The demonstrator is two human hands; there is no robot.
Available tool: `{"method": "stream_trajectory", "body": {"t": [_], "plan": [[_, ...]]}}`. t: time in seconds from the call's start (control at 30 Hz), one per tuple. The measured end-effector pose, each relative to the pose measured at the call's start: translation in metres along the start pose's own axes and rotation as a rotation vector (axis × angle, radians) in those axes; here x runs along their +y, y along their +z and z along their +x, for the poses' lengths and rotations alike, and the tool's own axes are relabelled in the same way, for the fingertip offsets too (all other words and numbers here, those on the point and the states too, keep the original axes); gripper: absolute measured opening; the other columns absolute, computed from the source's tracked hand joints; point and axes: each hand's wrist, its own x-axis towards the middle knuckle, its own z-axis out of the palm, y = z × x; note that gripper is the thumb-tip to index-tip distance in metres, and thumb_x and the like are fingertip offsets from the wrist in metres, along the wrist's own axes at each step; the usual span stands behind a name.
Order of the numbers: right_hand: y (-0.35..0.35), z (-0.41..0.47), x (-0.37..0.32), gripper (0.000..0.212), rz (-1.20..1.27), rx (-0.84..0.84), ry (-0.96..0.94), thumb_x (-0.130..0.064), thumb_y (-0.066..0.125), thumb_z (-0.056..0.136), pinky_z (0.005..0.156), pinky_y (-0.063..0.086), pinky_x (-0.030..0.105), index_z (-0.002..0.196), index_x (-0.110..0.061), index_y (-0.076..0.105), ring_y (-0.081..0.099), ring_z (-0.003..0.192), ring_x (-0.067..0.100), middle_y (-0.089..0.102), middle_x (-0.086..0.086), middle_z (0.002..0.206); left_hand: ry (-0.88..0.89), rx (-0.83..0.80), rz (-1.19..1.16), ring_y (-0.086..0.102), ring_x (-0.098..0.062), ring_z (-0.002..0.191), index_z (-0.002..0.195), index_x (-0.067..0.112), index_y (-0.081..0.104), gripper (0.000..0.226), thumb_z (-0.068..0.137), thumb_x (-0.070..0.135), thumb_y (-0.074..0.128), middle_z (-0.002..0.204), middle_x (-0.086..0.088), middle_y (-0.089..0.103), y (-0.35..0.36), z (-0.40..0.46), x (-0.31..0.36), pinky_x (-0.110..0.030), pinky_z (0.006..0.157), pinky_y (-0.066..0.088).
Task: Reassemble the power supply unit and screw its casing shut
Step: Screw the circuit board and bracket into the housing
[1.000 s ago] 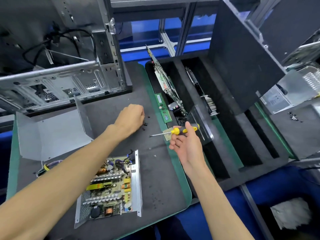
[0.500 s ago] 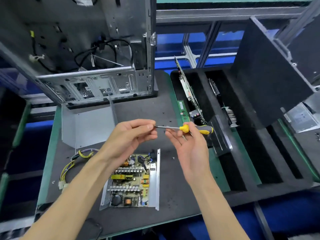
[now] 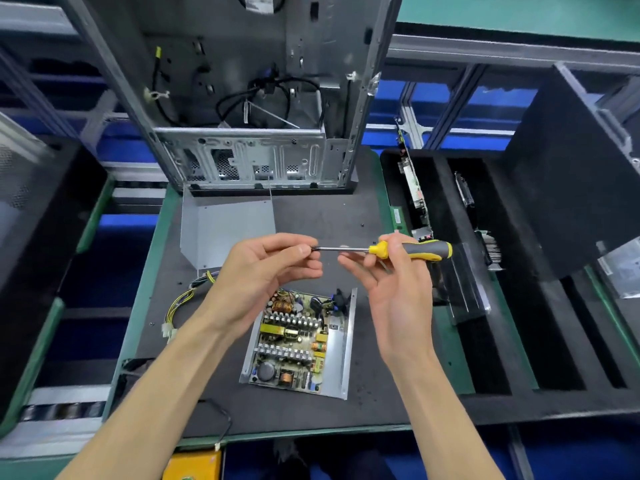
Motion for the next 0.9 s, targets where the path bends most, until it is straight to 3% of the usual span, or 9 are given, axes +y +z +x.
{"method": "stream_trajectory", "body": {"t": [0.2,0.37,0.6,0.9], "plan": [[0.005,-0.004,-0.004,0.036,-0.15,-0.092,-0.097,-0.016,0.05,0.104,0.082,0.061,0.045,0.078,-0.03,0.07,0.059,0.072,0.011,0.057,-0.004,0.072,0.071,0.026,0.231,0.076,-0.025,0.078,0.096,0.005,0.077,0.011,0.088,0.006,0.069,0.085,-0.015,0.077,-0.004,-0.004,0.002,-0.022,0.074,0.059],[-0.002,-0.007,0.0,0.017,-0.108,-0.038,-0.061,-0.019,0.051,0.104,0.084,0.06,0.045,0.092,-0.017,0.063,0.062,0.073,0.013,0.056,-0.001,0.072,0.236,0.007,0.575,0.076,-0.015,0.079,0.098,0.015,0.077,0.016,0.094,0.003,0.067,0.084,-0.001,0.078,0.0,-0.007,0.001,-0.019,0.077,0.058],[-0.016,-0.012,0.008,0.013,0.001,0.021,0.045,-0.016,0.048,0.109,0.087,0.06,0.045,0.101,-0.009,0.056,0.065,0.08,0.024,0.052,0.006,0.072,0.192,-0.052,0.553,0.076,-0.021,0.079,0.1,0.017,0.076,0.019,0.096,0.004,0.064,0.084,-0.007,0.078,0.001,-0.005,-0.004,-0.03,0.078,0.062],[-0.028,-0.016,0.011,0.015,0.102,0.112,0.103,-0.019,0.054,0.104,0.084,0.061,0.042,0.095,-0.009,0.06,0.057,0.092,0.036,0.048,0.008,0.071,0.199,-0.146,0.561,0.077,-0.014,0.088,0.116,0.016,0.071,0.02,0.1,0.01,0.061,0.094,0.001,0.079,0.007,0.0,-0.007,-0.023,0.079,0.06]]}}
